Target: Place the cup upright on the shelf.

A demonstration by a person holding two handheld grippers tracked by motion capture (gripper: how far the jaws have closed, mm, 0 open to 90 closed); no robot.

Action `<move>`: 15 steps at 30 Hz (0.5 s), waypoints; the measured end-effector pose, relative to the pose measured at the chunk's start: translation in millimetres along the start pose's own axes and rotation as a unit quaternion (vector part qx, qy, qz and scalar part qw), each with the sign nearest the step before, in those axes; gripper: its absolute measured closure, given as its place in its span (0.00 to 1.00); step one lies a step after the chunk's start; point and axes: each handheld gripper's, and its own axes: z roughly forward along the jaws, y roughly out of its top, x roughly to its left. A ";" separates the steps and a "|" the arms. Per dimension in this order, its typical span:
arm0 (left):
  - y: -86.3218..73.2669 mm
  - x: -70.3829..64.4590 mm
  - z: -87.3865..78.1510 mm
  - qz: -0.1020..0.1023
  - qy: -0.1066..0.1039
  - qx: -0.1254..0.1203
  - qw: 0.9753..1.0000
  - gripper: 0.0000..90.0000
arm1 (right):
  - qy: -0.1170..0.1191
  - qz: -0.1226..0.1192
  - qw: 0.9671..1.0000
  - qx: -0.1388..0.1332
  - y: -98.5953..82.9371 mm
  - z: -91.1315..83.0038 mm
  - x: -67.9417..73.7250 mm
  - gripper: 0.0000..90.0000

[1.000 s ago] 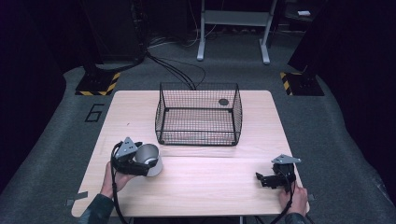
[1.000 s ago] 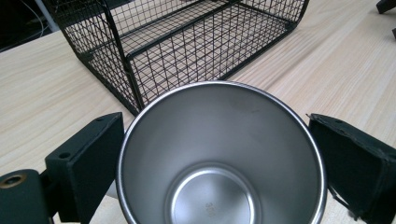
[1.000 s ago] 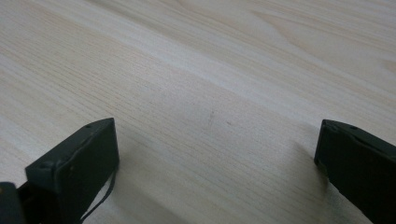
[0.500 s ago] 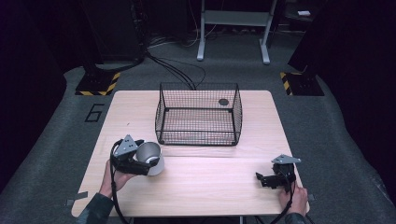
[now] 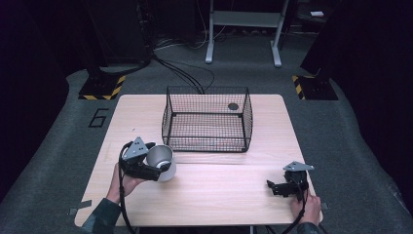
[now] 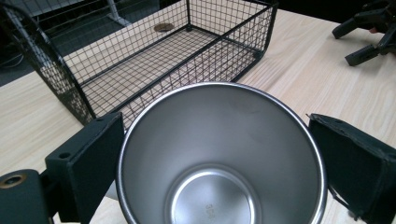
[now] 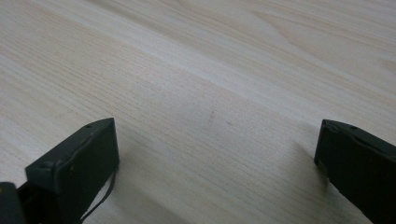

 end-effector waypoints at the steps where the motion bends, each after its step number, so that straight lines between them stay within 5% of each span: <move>1: 2.1 -0.6 1.1 0.002 -0.003 -0.001 1.000 0.07 | 0.001 0.001 1.000 0.000 0.0 0.0 0.2 0.00; 15: 21.2 -5.2 8.0 0.003 -0.022 -0.007 1.000 0.07 | 0.000 0.000 1.000 0.000 0.0 0.0 0.0 0.00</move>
